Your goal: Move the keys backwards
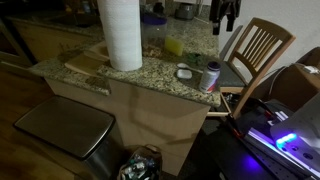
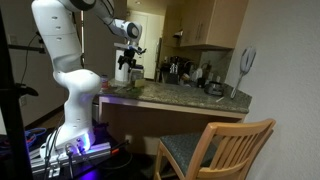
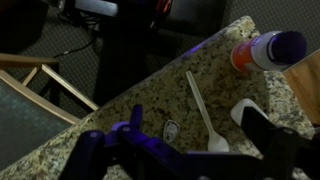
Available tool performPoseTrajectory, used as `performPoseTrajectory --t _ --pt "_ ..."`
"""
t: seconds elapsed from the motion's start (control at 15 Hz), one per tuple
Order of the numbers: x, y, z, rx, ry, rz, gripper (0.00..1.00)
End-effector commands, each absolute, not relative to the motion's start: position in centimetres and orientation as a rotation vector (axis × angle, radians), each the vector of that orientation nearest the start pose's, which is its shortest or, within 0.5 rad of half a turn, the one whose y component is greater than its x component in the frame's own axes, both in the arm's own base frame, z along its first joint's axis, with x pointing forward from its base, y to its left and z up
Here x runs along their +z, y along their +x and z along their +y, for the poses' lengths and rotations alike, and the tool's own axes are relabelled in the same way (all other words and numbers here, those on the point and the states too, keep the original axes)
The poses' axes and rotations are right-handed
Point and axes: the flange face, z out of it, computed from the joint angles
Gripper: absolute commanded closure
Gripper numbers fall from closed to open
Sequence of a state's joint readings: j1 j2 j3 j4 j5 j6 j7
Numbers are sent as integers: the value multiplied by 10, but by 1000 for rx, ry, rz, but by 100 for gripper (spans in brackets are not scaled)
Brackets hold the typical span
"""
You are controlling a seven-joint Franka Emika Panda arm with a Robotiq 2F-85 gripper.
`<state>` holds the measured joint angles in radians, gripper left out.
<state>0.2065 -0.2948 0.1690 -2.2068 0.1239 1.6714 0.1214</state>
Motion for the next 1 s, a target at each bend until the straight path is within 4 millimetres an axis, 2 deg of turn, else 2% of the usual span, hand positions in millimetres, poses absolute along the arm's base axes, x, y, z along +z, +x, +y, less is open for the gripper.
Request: performPoseTrajectory --t 0.0,0.27,0.33,0.6,0.73,0.93 --pt "438 430 171 571 -3028 -298 0" --pt "410 436 178 507 -3036 -240 0" --pt "415 435 175 549 -3044 -269 0" --pt "412 437 178 524 -3048 -260 0" --pt "396 441 171 493 -3085 -204 0" --pt "384 444 170 389 -3122 -164 0"
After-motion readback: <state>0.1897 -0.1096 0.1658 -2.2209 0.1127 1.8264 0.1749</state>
